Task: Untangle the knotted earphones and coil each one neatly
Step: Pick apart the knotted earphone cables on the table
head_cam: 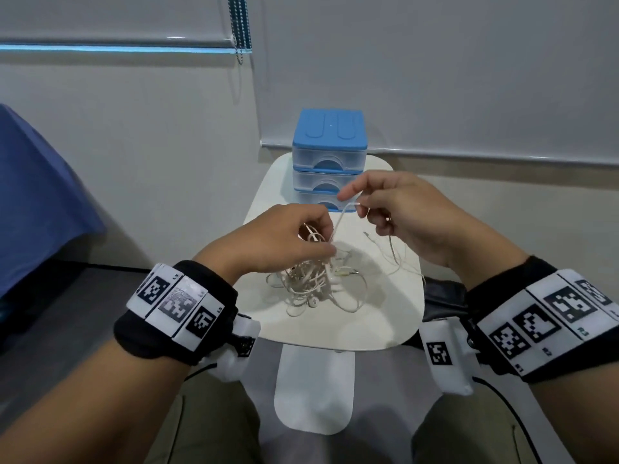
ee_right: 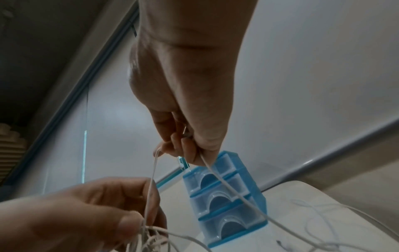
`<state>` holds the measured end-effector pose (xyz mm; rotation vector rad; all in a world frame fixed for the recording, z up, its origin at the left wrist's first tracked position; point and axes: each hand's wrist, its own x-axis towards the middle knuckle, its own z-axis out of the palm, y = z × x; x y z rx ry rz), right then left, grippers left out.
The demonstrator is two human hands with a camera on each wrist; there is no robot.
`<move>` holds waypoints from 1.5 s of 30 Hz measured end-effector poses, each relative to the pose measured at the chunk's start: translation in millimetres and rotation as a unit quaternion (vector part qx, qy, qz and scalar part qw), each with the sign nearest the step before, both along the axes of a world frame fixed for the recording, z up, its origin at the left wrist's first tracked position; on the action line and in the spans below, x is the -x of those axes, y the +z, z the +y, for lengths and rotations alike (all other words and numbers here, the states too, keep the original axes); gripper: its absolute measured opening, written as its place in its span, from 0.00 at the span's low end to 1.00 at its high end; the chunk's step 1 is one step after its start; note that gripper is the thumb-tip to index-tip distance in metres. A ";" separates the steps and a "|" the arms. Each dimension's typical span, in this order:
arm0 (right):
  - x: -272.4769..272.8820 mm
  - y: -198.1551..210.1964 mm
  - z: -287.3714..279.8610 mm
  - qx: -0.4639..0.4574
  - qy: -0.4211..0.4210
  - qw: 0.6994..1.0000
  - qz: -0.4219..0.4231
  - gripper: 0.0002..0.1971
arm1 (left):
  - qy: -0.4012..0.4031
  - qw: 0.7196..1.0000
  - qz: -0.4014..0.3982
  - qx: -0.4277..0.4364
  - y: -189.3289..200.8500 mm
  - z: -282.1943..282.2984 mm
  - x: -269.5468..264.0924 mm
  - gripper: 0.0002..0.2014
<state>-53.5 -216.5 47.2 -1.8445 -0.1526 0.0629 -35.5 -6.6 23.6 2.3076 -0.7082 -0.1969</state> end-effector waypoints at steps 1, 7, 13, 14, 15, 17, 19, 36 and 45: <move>0.2 5.1 1.6 -0.010 -0.003 1.000 -0.010 0.18 | 0.011 1.000 -0.009 0.010 0.1 1.6 -1.5 0.07; 2.6 24.1 7.8 -0.025 -0.021 0.999 -0.042 0.22 | 0.022 0.999 0.004 0.026 -8.2 9.3 -3.5 0.07; 7.3 24.4 0.2 0.107 -0.041 0.990 -0.083 0.06 | 0.008 0.998 0.059 0.019 -15.5 19.8 0.0 0.15; 5.5 23.2 -1.9 0.152 -0.045 0.983 -0.095 0.05 | 0.009 0.998 0.062 0.013 -16.6 20.9 1.2 0.16; 3.9 23.4 -4.2 0.191 -0.053 0.974 -0.105 0.05 | 0.014 0.998 0.063 0.011 -17.8 21.1 1.5 0.17; 1.3 27.6 -6.6 0.227 -0.074 0.963 -0.126 0.06 | 0.031 0.997 0.062 0.016 -19.1 21.8 1.3 0.16; -1.0 35.1 -6.5 0.229 -0.100 0.954 -0.168 0.06 | 0.050 0.997 0.049 0.023 -18.7 22.3 -0.5 0.16; -13.2 35.3 -17.7 0.157 -0.242 0.929 -0.232 0.08 | 0.156 0.978 0.066 0.119 -11.7 26.8 -2.2 0.05; 4.1 32.2 -21.0 0.193 -0.045 0.980 0.010 0.06 | 0.153 0.978 0.052 0.128 -17.7 24.7 -0.1 0.05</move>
